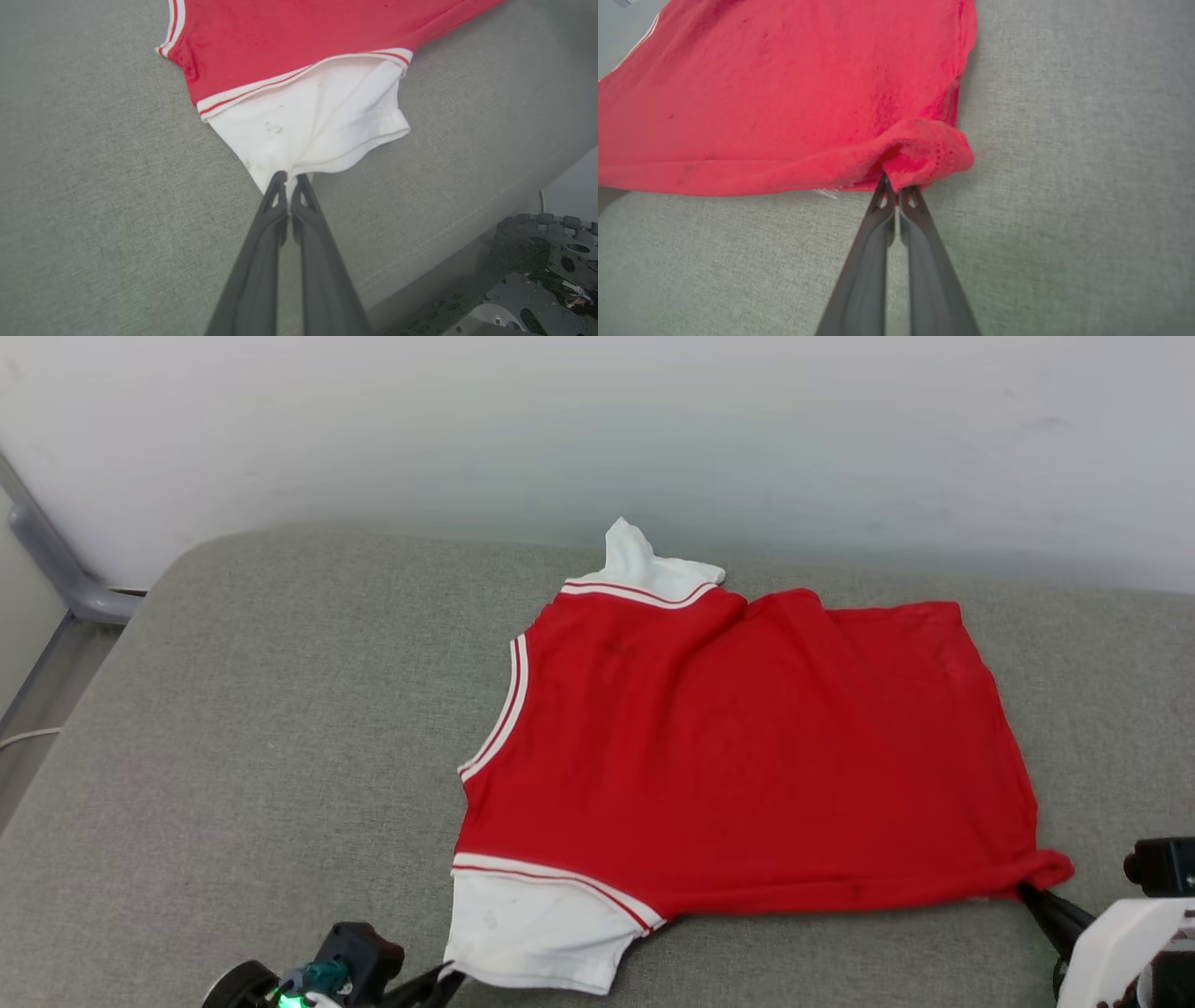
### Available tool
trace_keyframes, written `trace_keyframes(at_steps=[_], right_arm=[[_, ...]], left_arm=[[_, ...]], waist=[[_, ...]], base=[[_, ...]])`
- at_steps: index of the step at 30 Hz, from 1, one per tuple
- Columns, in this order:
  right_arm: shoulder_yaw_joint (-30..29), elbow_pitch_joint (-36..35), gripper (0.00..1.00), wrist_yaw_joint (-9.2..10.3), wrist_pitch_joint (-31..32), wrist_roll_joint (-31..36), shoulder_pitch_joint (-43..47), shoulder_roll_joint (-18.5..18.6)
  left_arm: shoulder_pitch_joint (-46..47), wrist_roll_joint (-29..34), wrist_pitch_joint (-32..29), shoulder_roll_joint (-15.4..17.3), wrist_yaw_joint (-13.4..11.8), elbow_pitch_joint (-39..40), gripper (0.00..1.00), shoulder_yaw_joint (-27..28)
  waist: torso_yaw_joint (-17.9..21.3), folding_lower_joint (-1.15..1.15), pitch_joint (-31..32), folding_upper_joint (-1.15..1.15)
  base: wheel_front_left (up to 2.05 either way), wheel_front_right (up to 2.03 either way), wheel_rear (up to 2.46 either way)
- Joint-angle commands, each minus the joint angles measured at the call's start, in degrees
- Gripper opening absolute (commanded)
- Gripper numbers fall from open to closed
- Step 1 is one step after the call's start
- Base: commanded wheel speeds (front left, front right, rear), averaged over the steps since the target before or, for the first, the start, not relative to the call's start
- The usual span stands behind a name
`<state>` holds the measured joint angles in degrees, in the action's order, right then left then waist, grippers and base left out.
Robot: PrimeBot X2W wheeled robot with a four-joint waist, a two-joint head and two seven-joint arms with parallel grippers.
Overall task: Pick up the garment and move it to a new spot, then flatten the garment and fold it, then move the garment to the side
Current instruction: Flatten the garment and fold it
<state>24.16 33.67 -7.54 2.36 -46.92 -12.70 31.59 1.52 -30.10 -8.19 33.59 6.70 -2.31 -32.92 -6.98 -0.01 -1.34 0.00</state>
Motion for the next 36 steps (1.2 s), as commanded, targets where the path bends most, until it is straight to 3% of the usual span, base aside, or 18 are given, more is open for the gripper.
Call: trace_keyframes(at_steps=[1, 8, 15, 24, 28, 29, 36], right_arm=[[0.1, -1.1, 0.00, 0.11, 0.6, -1.0, 1.4, 1.0], [-1.5, -10.1, 0.00, 0.10, 7.1, -9.5, 11.4, 5.9], [-6.4, -18.2, 0.00, 0.09, 5.5, -9.2, 17.2, 7.8], [-11.6, -23.6, 0.00, 0.08, 6.1, -6.1, 15.6, 5.1], [-13.0, -24.3, 0.00, 0.08, 7.9, -4.0, 13.4, 3.9], [-14.2, -23.7, 0.00, 0.08, 10.1, -1.3, 10.6, 1.9], [-17.0, -21.4, 0.00, 0.08, 13.6, 3.2, 5.3, -1.6]], left_arm=[[-1.3, -0.9, -0.7, 0.6, 0.2, 1.2, 0.00, -0.4], [-6.9, -6.8, -6.5, 5.4, 0.6, 10.8, 0.00, -4.0], [-7.9, -9.5, -5.1, 7.6, 0.3, 15.9, 0.00, -3.2], [-2.3, -7.0, -0.7, 6.2, -1.6, 15.7, 0.00, 0.7], [1.8, -6.2, -0.8, 5.6, -1.3, 14.3, 0.00, 1.3], [6.4, -5.4, -1.5, 5.2, -0.7, 11.5, 0.00, 1.3], [15.5, -4.5, -2.1, 3.7, 0.2, 4.4, 0.00, -0.5]], waist=[[-0.1, 0.01, 0.7, 0.00], [-0.3, 0.01, 1.9, 0.00], [0.7, 0.01, 1.2, 0.00], [1.6, 0.01, -1.3, 0.00], [1.9, 0.01, -3.3, 0.00], [2.3, 0.01, -5.2, 0.00], [2.9, 0.01, -8.8, 0.00]], base=[[0.00, 0.00, 0.00], [0.00, 0.00, 0.00], [0.00, 0.00, 0.00], [0.00, 0.00, 0.00], [0.00, 0.00, 0.00], [0.00, 0.00, 0.00], [0.00, 0.00, 0.00]])
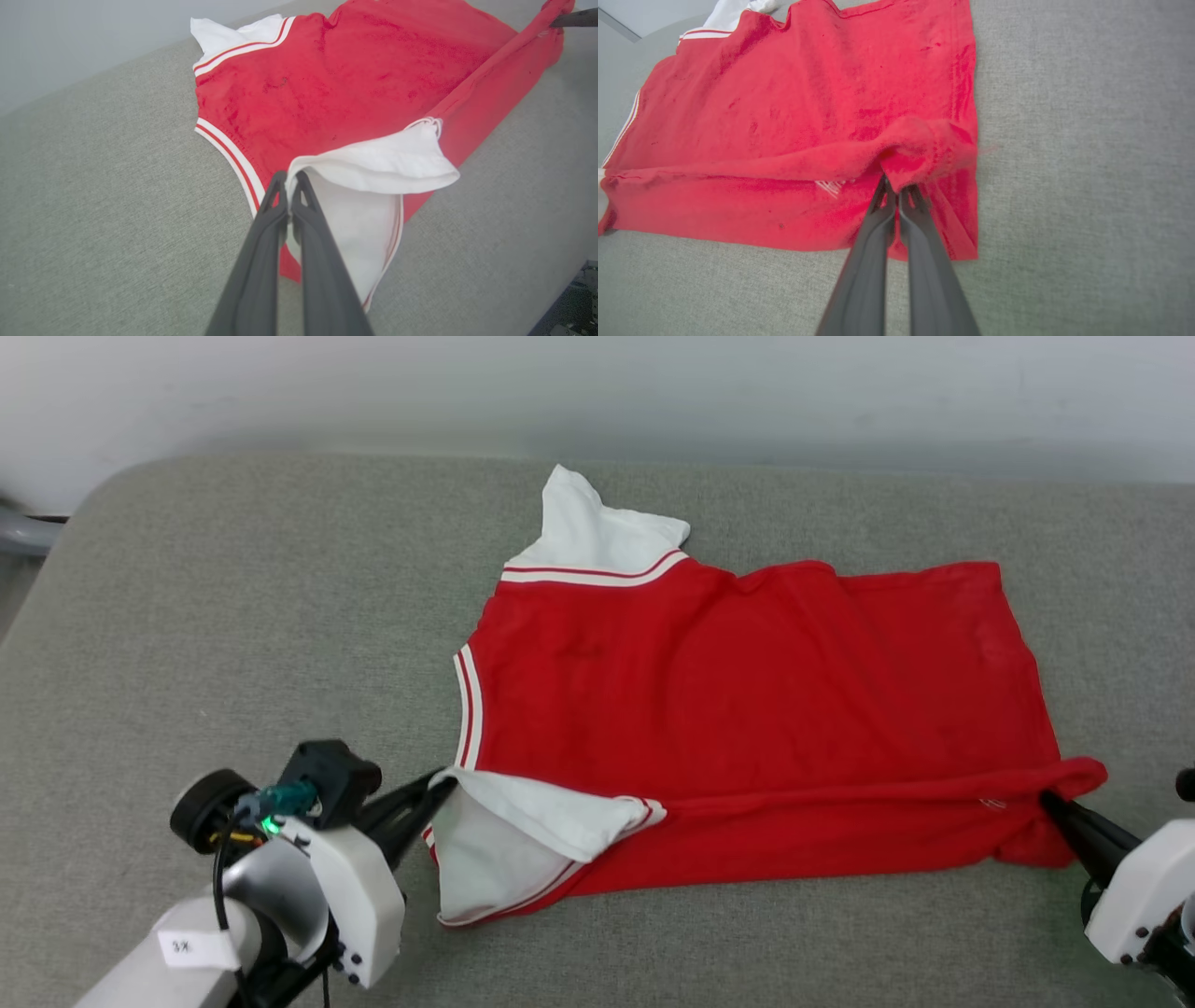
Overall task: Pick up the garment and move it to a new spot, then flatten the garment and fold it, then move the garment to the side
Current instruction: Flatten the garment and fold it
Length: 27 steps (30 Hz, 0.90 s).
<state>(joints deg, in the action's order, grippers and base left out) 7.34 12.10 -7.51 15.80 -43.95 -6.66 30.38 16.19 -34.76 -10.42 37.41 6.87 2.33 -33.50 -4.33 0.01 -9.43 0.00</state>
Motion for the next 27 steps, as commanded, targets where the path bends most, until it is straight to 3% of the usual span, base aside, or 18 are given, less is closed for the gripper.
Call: trace_keyframes(at_steps=[1, 15, 16, 17, 18, 21, 27], right_arm=[[-0.5, 0.5, 0.00, 0.05, 0.5, 0.9, -1.5, -0.7], [-0.4, 5.8, 0.00, 0.05, 6.4, 7.8, -8.1, -4.9], [-0.7, 6.2, 0.00, 0.05, 6.6, 8.2, -8.4, -5.1], [-0.9, 6.6, 0.64, 0.06, 6.6, 8.9, -8.6, -5.2], [-1.3, 7.1, 1.00, 0.06, 6.8, 9.0, -8.9, -5.7], [-1.0, 7.2, 1.00, 0.05, 7.0, 9.8, -9.0, -6.2], [-1.2, 5.4, 1.00, 0.05, 6.7, 9.7, -7.3, -5.5]], left_arm=[[1.9, 0.1, 0.1, -0.4, 0.2, -1.6, 0.00, -0.3], [14.4, -0.5, 1.4, -3.1, 0.6, -17.9, 0.00, -9.1], [14.9, -0.8, 1.9, -3.3, 0.6, -19.0, 0.37, -9.6], [15.5, -0.5, 2.7, -3.5, 0.6, -20.0, 1.00, -9.9], [15.8, -0.5, 3.7, -4.0, 0.6, -21.3, 1.00, -9.8], [15.7, -1.5, 5.8, -5.8, 0.5, -24.7, 1.00, -9.5], [13.4, -4.1, 12.0, -8.3, -3.2, -27.9, 1.00, -5.9]], waist=[[0.4, -0.01, -1.1, 0.00], [1.8, -0.01, -4.6, 0.00], [1.8, -0.01, -4.6, 0.00], [1.8, -0.01, -4.6, 0.00], [1.8, -0.01, -4.5, 0.00], [1.6, -0.01, -3.7, 0.00], [0.8, -0.01, -0.7, 0.00]], base=[[0.00, 0.00, 0.00], [0.00, 0.00, 0.00], [0.00, 0.00, 0.00], [0.00, 0.00, 0.00], [0.00, 0.00, 0.00], [0.00, 0.00, 0.00], [0.00, 0.00, 0.00]])
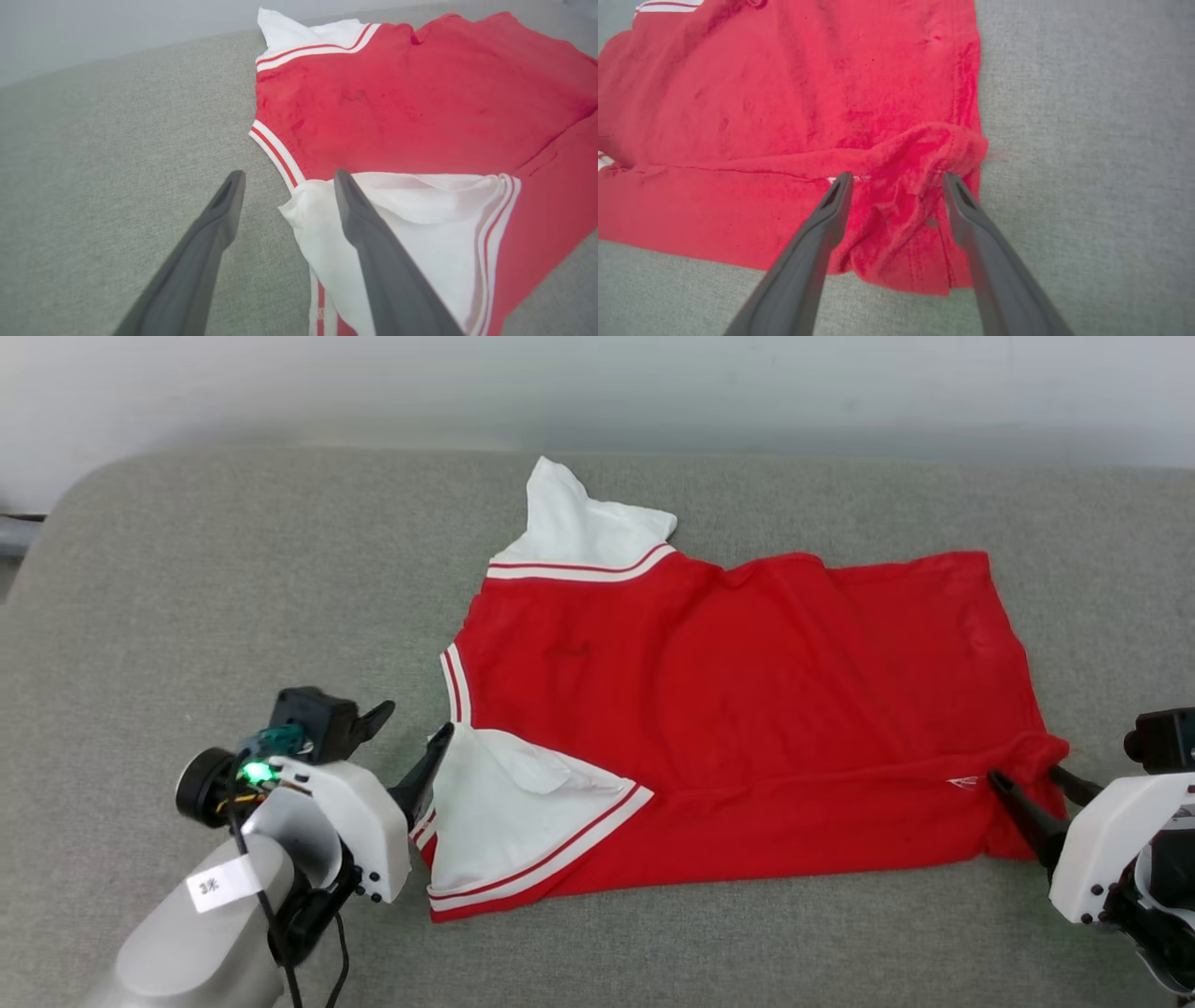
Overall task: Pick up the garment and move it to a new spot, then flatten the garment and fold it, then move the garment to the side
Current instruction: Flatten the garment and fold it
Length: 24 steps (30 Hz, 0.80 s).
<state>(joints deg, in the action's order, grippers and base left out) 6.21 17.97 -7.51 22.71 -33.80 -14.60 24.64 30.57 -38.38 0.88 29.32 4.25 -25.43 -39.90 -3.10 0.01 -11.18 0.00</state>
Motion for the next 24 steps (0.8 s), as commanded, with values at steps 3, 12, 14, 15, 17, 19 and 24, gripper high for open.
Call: trace_keyframes(at_steps=[3, 12, 14, 15, 17, 19, 24], right_arm=[[-0.6, -2.3, 1.00, 0.05, -0.2, -0.7, 2.1, 0.7], [-5.2, -11.2, 1.00, 0.05, 4.8, 1.7, 8.9, 1.6], [-6.9, -14.3, 1.00, 0.05, 7.5, 2.8, 10.7, 1.0], [-7.7, -15.9, 1.00, 0.05, 8.8, 3.3, 11.5, 0.5], [-9.6, -18.7, 1.00, 0.05, 12.0, 4.3, 13.3, -0.8], [-11.5, -21.6, 1.00, 0.05, 16.1, 6.1, 15.2, -2.1], [-14.9, -28.5, 1.00, 0.05, 23.5, 9.8, 17.3, -5.7]], left_arm=[[-3.3, -2.8, 2.6, -1.0, -2.6, 0.6, 1.00, 2.7], [-12.9, -7.3, 2.0, -1.8, -10.0, 10.7, 1.00, 5.1], [-15.4, -8.5, 0.5, -1.7, -11.7, 14.0, 1.00, 5.1], [-16.5, -8.9, -0.5, -1.4, -12.5, 15.6, 1.00, 5.0], [-18.8, -9.5, -2.9, -0.2, -14.1, 18.3, 1.00, 4.5], [-20.6, -9.4, -5.4, 0.9, -15.6, 21.2, 1.00, 3.7], [-21.9, -8.9, -10.5, 3.3, -18.1, 25.7, 1.00, 2.1]], waist=[[-1.0, -0.01, 2.9, 0.00], [-2.6, -0.01, 6.5, 0.00], [-2.6, -0.01, 6.8, 0.00], [-2.6, -0.01, 6.9, 0.00], [-2.5, -0.01, 6.9, 0.00], [-2.4, -0.01, 6.7, 0.00], [-2.0, -0.01, 5.4, 0.00]], base=[[0.00, 0.00, 0.00], [0.00, 0.00, 0.00], [0.00, 0.00, 0.00], [0.00, 0.00, 0.00], [0.00, 0.00, 0.00], [0.00, 0.00, 0.00], [0.00, 0.00, 0.00]])
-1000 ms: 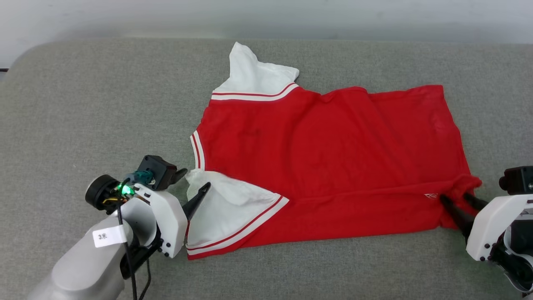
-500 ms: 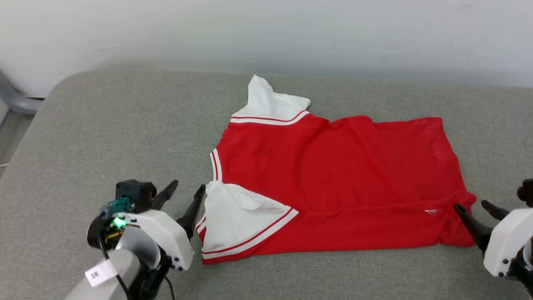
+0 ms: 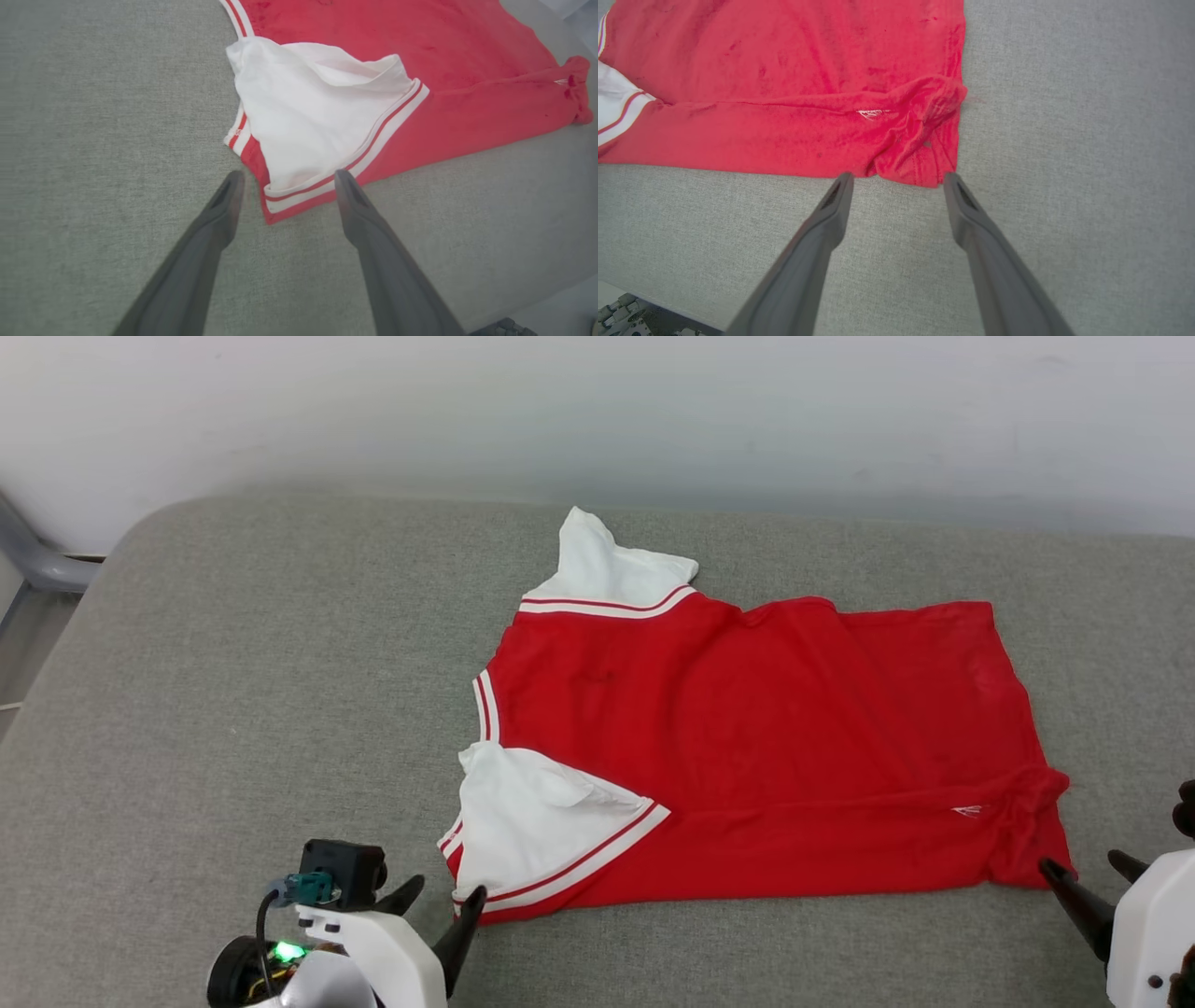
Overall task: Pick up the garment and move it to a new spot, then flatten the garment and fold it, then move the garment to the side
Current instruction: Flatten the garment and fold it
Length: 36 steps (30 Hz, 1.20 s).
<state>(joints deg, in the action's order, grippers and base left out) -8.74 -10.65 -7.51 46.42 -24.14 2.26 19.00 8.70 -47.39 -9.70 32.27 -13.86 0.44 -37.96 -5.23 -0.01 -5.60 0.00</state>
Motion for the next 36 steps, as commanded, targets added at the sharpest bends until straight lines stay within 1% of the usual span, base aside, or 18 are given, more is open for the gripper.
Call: trace_keyframes(at_steps=[1, 4, 7, 20, 24, 25, 26, 28, 30, 33, 34, 36], right_arm=[[-0.4, -0.9, 1.00, 0.05, 0.6, 0.6, 0.5, -0.7], [-0.9, -3.2, 1.00, 0.05, 2.2, 1.6, 0.6, -2.2], [-1.1, -4.6, 1.00, 0.05, 3.0, 2.3, 0.2, -3.0], [-2.0, -6.2, 1.00, 0.05, 3.4, 3.1, -0.5, -3.7], [-1.7, -6.4, 1.00, 0.05, 3.4, 3.1, -0.8, -3.9], [-1.7, -6.4, 1.00, 0.05, 3.4, 3.2, -1.0, -3.8], [-1.5, -6.4, 1.00, 0.05, 3.4, 3.4, -1.0, -3.5], [-1.5, -6.1, 1.00, 0.05, 3.2, 3.8, -1.0, -3.0], [-1.5, -5.7, 1.00, 0.05, 3.3, 4.4, -0.8, -2.4], [-1.6, -5.1, 1.00, 0.05, 3.5, 5.2, -0.7, -1.7], [-1.6, -5.1, 1.00, 0.05, 3.5, 5.2, -0.7, -1.7], [-1.8, -4.4, 1.00, 0.05, 3.4, 6.2, -1.3, -1.2]], left_arm=[[0.2, 0.6, -0.8, 0.8, -0.7, 0.0, 1.00, -0.1], [1.3, 1.6, -2.7, 1.3, -2.2, -0.2, 1.00, -0.7], [2.0, 1.8, -3.2, 0.9, -2.8, -1.1, 1.00, -0.7], [3.8, 1.7, -3.3, -1.0, -1.4, -8.1, 1.00, -1.9], [4.0, 1.6, -5.0, -1.6, -0.7, -11.8, 1.00, -3.4], [4.1, 1.3, -5.5, -1.8, -0.2, -12.6, 0.48, -3.9], [4.0, 0.9, -5.9, -2.2, 0.4, -13.2, 0.00, -4.3], [3.9, 0.5, -5.9, -2.9, 1.4, -13.9, 0.00, -4.8], [4.3, 0.6, -4.1, -3.2, 2.1, -13.8, 0.00, -4.2], [4.9, 0.6, -1.0, -3.5, 2.5, -12.8, 0.00, -2.8], [4.9, 0.6, -1.0, -3.5, 2.5, -12.8, 0.00, -2.8], [5.6, 1.2, 0.3, -3.0, 2.0, -11.7, 0.00, -2.1]], waist=[[0.3, 0.01, -0.6, 0.00], [0.8, 0.01, -1.6, 0.00], [1.4, 0.01, -2.7, 0.00], [2.9, 0.01, -6.0, 0.00], [3.0, 0.01, -6.8, 0.00], [3.0, 0.01, -6.8, 0.00], [3.0, 0.01, -6.8, 0.00], [2.8, 0.01, -6.6, 0.00], [2.5, 0.01, -6.1, 0.00], [2.0, 0.01, -5.4, 0.00], [2.0, 0.01, -5.4, 0.00], [1.6, 0.01, -5.0, 0.00]], base=[[0.00, 0.00, 0.00], [0.00, 0.00, 0.00], [0.00, 0.00, 0.00], [0.00, 0.00, 0.00], [0.00, 0.00, 0.00], [0.00, 0.00, 0.00], [0.00, 0.00, 0.00], [0.00, 0.00, 0.00], [0.00, 0.00, 0.00], [0.00, 0.00, 0.00], [0.00, 0.00, 0.00], [0.00, 0.00, 0.00]])
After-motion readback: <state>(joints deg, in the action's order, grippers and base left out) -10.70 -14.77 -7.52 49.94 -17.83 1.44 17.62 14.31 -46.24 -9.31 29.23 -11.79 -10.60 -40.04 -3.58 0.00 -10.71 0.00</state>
